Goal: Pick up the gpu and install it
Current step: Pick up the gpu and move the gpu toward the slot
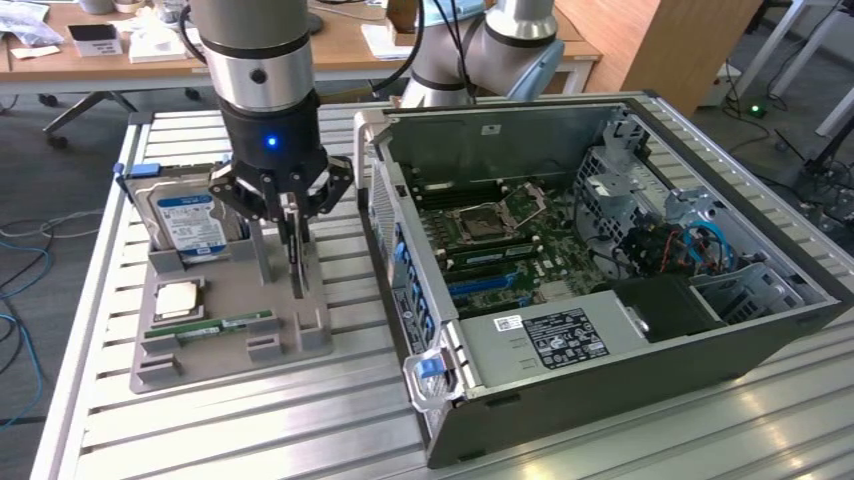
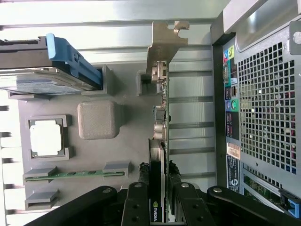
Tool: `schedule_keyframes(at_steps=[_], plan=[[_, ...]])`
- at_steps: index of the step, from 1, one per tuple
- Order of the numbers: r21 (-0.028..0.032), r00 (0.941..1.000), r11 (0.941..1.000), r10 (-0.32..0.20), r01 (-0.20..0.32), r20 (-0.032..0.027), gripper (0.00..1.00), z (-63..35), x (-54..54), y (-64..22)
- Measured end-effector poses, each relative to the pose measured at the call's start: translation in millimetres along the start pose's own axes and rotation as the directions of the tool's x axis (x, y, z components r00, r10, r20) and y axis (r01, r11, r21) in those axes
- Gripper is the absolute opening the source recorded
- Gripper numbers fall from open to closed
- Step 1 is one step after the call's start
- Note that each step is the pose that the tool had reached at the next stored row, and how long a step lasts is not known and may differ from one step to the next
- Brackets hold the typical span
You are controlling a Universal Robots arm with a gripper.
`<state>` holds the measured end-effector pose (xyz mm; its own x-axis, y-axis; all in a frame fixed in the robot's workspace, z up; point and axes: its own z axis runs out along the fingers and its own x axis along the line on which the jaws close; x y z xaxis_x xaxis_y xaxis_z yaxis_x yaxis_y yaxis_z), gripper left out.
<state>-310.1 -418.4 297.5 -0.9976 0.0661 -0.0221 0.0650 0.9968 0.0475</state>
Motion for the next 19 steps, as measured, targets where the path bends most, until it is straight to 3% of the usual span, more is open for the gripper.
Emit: schedule_keyframes(at_steps=[14, 19], plan=[[-0.0002, 0.9999, 0.9999, -0.015, 0.015, -0.0008, 0.26, -0.3, 0.1, 0.0], [-0.0007, 0.9994, 0.9994, -0.034, 0.034, -0.0017, 0.26, -6.7, -0.1, 0.3]])
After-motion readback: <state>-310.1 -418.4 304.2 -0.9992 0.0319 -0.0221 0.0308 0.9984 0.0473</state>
